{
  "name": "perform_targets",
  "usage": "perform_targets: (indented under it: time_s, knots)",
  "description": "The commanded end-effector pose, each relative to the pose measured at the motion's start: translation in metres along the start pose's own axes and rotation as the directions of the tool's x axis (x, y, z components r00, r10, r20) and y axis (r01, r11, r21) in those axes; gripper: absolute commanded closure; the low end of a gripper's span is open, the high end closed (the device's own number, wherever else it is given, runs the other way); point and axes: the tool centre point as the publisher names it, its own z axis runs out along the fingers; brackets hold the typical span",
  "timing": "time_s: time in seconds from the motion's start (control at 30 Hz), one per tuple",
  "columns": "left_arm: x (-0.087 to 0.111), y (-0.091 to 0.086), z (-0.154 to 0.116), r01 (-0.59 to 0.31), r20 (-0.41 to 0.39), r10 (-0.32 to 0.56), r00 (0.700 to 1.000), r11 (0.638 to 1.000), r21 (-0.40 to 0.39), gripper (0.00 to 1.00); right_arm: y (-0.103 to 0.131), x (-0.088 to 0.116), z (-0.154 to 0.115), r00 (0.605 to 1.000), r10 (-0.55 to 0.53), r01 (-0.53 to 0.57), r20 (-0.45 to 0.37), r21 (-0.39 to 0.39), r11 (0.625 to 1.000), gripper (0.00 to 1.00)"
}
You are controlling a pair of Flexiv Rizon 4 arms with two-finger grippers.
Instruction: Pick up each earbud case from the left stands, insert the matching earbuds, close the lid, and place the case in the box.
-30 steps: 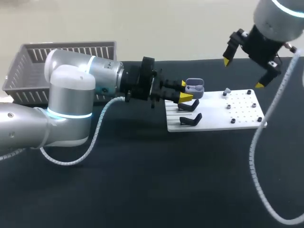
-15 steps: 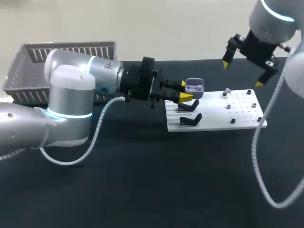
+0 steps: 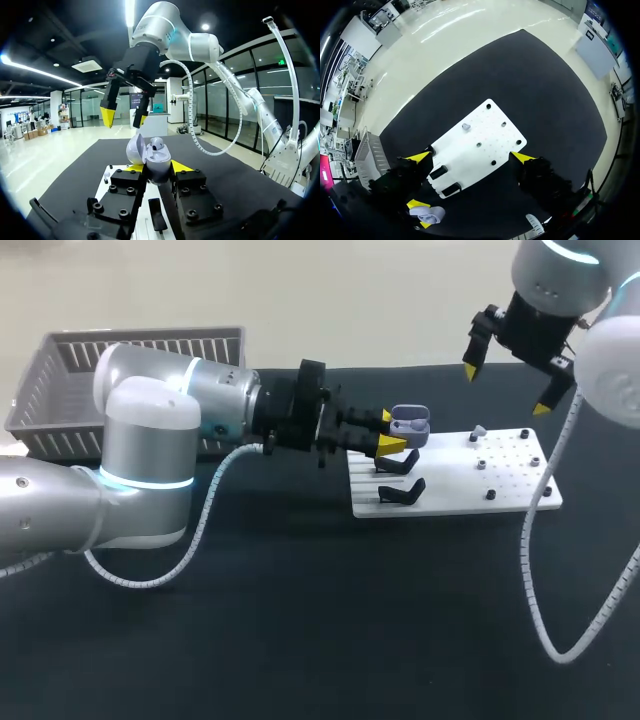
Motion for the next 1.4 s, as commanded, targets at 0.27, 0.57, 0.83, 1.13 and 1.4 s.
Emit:
perform_targets:
  time_s: [0.27,0.57,0.83,1.13,1.4]
  knots:
    - [0.001,-0.001,0.0,-0.002,0.002,0.002,1.0,1.0,-0.005,1.0,-0.008,-0.023,0.036,0.977,-0.191,0.189,-0.09,-0.03,0.982,0.0]
    - [0.001,-0.001,0.0,-0.002,0.002,0.002,1.0,1.0,-0.005,1.0,0.006,-0.018,0.053,0.926,-0.363,0.357,-0.1,-0.077,0.931,0.0]
    - [0.001,-0.001,0.0,-0.002,0.002,0.002,1.0,1.0,-0.005,1.0,0.018,-0.012,0.067,0.873,-0.468,0.457,-0.136,-0.105,0.883,0.0]
    - [0.001,-0.001,0.0,-0.002,0.002,0.002,1.0,1.0,-0.005,1.0,0.013,-0.014,0.095,0.866,-0.455,0.433,-0.207,-0.146,0.89,0.0]
    - [0.001,-0.001,0.0,-0.002,0.002,0.002,1.0,1.0,-0.005,1.0,0.014,-0.01,0.107,0.856,-0.463,0.432,-0.231,-0.172,0.885,0.04]
